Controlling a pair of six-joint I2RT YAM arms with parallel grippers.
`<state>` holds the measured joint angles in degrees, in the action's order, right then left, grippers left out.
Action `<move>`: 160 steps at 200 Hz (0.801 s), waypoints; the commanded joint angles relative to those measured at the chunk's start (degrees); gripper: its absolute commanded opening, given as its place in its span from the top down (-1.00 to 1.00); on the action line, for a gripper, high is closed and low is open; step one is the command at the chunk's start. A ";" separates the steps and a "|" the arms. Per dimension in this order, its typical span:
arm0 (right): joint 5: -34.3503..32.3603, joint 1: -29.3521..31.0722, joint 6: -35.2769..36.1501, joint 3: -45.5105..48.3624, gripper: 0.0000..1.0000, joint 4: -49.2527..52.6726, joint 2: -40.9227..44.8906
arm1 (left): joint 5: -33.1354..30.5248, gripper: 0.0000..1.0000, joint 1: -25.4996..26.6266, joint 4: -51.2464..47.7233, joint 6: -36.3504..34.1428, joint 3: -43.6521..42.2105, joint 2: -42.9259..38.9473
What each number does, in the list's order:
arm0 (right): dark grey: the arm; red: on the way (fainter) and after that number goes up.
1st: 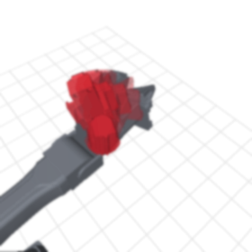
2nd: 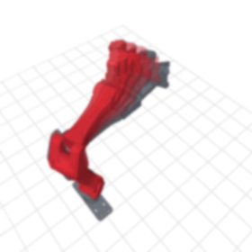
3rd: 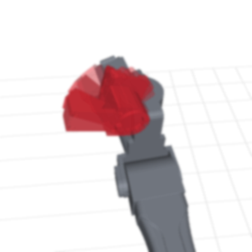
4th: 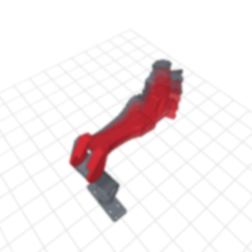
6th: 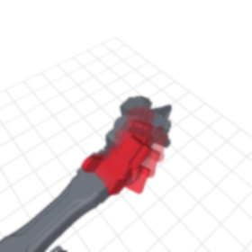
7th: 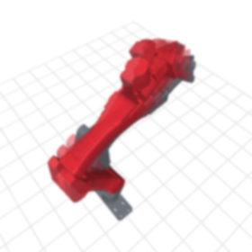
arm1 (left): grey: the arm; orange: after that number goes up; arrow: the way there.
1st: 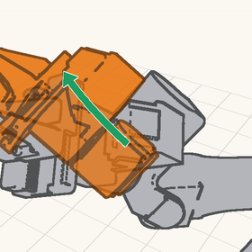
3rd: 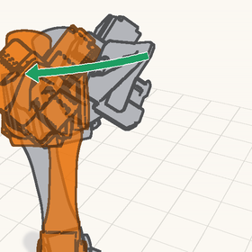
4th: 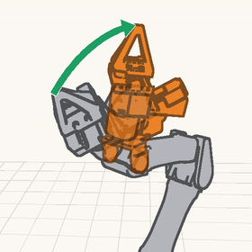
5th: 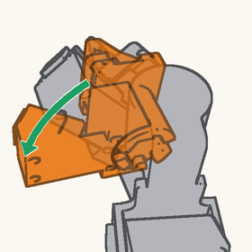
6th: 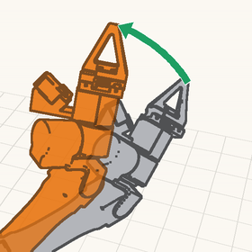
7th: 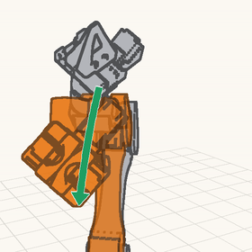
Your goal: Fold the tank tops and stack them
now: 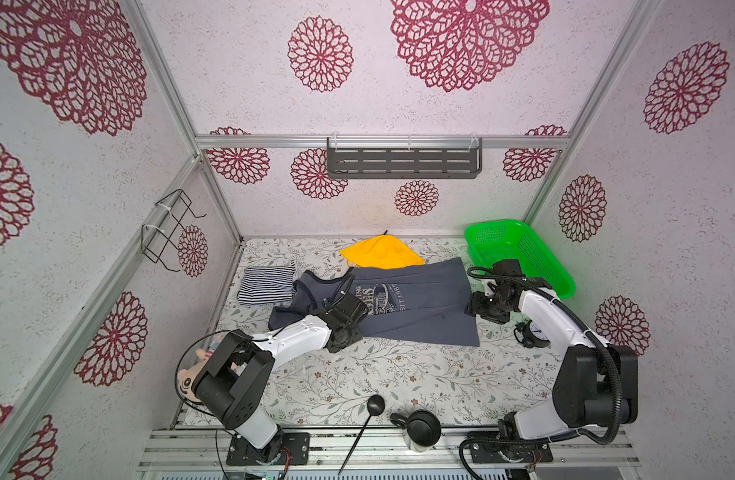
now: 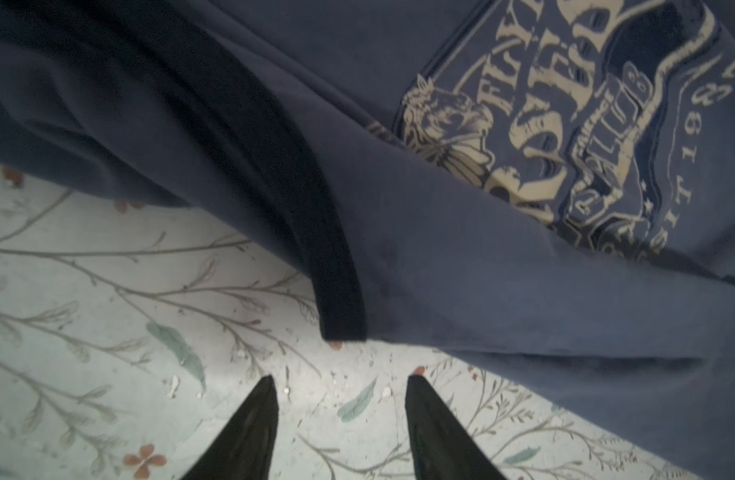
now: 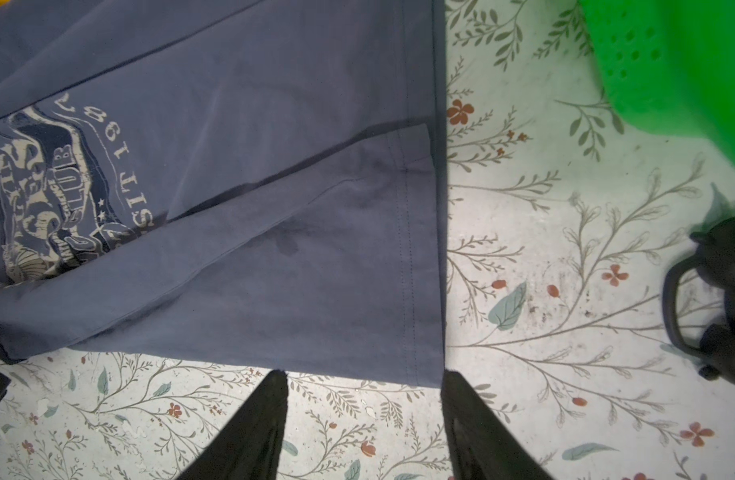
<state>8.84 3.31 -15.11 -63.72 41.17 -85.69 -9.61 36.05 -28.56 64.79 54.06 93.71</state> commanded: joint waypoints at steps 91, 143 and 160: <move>-0.73 -0.57 0.22 0.33 -0.23 0.26 2.15 | 0.66 0.77 -1.84 3.54 -0.83 3.33 5.44; -0.84 -0.86 0.35 0.73 -0.24 0.06 2.64 | 0.02 1.00 -2.96 0.72 -2.93 5.21 2.84; -0.93 -0.97 0.35 0.96 -0.23 -0.22 2.63 | 0.03 1.00 -4.45 0.11 -4.41 6.24 2.45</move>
<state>8.78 2.76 -15.07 -63.18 41.15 -85.67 -8.49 33.69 -27.07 62.28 58.17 98.26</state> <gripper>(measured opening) 0.617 0.041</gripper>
